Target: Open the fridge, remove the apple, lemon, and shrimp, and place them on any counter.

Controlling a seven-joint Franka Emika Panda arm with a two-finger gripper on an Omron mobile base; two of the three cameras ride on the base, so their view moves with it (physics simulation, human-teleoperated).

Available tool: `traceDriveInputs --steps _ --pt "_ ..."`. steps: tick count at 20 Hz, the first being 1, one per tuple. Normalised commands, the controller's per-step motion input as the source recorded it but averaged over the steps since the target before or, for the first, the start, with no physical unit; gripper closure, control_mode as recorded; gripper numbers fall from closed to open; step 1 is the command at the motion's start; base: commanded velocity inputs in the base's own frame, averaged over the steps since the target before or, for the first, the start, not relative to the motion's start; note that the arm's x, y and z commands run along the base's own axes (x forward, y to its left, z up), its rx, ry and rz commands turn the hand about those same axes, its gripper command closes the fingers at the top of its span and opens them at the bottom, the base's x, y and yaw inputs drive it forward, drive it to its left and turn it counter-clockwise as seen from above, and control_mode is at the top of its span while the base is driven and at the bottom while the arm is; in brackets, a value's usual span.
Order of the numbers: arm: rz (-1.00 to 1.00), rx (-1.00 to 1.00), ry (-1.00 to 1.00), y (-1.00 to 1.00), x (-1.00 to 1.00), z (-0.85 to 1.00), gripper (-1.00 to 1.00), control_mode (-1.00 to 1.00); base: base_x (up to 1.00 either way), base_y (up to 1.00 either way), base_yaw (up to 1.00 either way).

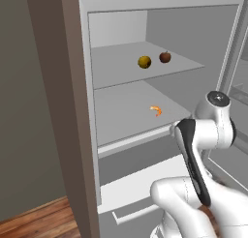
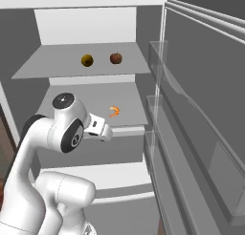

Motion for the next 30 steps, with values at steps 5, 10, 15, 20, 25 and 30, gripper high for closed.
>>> traceDriveInputs --steps 5,10,15,20,25,30 --pt "0.00 0.00 -0.04 0.00 0.31 0.02 -1.00 -1.00 0.00 0.00 0.00" --pt "0.00 0.00 0.00 0.00 0.60 0.01 -1.00 -1.00 0.00 0.00 0.00" --pt "0.00 0.00 -0.04 0.00 0.55 0.00 -1.00 -1.00 0.00 0.00 0.00" --pt "0.00 0.00 -0.06 0.00 0.49 -0.03 -1.00 -1.00 0.00 0.00 0.00" --pt "0.00 0.00 0.00 0.00 0.38 -0.01 -1.00 -1.00 0.00 0.00 0.00" --pt "0.00 0.00 0.01 0.00 0.38 -0.02 -1.00 -1.00 0.00 0.00 0.00"
